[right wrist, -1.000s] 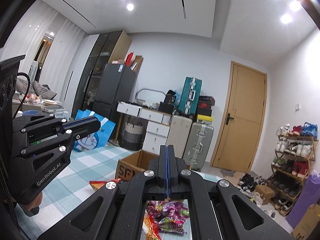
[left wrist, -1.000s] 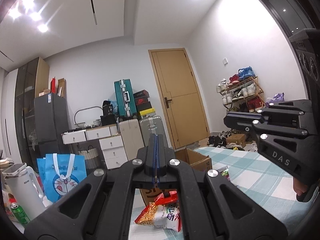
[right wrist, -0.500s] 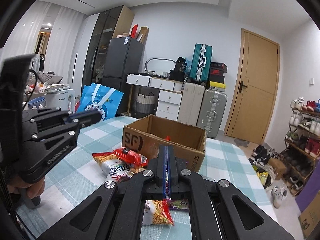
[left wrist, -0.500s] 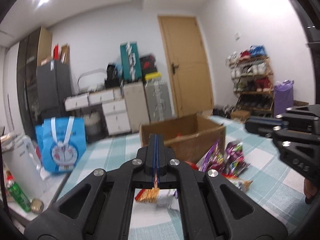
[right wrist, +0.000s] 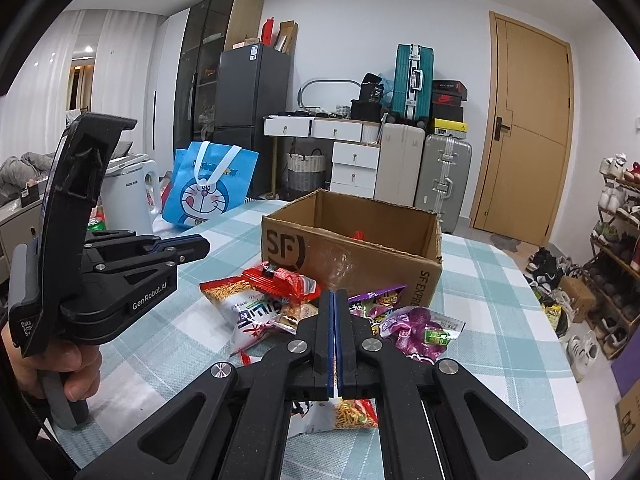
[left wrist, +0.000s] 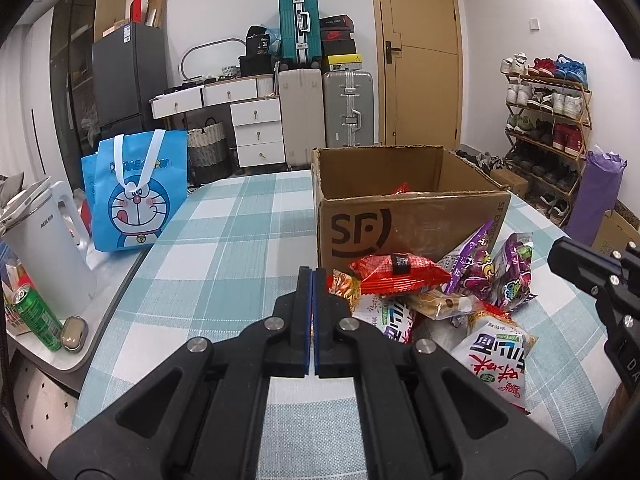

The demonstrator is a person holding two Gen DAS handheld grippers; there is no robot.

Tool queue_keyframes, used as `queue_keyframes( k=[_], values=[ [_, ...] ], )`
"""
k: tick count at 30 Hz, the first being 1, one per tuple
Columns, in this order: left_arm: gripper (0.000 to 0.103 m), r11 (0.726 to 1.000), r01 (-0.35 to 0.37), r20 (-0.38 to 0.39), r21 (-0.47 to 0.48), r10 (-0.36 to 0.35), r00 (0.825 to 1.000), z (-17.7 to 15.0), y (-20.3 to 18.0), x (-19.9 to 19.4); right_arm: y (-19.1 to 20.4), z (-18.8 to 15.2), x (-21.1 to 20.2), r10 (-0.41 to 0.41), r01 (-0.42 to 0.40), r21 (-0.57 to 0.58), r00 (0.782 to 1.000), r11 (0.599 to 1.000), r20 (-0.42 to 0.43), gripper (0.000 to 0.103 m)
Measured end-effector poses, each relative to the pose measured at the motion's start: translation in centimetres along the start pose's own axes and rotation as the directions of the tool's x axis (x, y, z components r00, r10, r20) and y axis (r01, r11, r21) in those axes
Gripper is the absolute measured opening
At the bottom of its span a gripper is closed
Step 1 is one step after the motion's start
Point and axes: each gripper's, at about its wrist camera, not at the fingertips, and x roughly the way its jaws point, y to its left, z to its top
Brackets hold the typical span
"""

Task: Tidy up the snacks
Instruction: 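Lower both closed grippers toward the snack pile in front of the box, then open both grippers and approach the white noodle-snack bags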

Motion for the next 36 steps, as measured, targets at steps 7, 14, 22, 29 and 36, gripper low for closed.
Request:
queue_keyframes(
  k=[7,14,22,29,36],
  values=[
    [0.0,1.0,0.001,-0.015,-0.012,-0.001,1.0,0.1,-0.2,-0.6,-0.5,-0.3,1.1,-0.005,0.007,0.04,0.999,0.999,-0.054,0.0],
    [0.0,1.0,0.0,-0.027,-0.022,0.0,1.0,0.2,0.1,-0.8,-1.6,-1.0,3.1,-0.104,0.117,0.064,0.979,0.991,-0.175,0.0],
    [0.0,1.0,0.003,-0.051,-0.017,-0.004,0.999,0.1,0.2,-0.4,-2.5,-1.0,3.5,-0.119,0.142,0.084,0.966,0.986,-0.23,0.0],
    [0.0,1.0,0.014,-0.071,-0.014,-0.015,0.997,0.1,0.3,-0.2,-1.6,-0.9,3.2,-0.109,0.127,0.064,0.965,0.99,-0.238,0.0],
    [0.0,1.0,0.023,-0.118,0.0,-0.023,0.993,-1.4,0.7,-0.1,-0.7,-0.8,3.0,-0.059,0.081,0.074,0.966,0.994,-0.253,0.0]
  ],
)
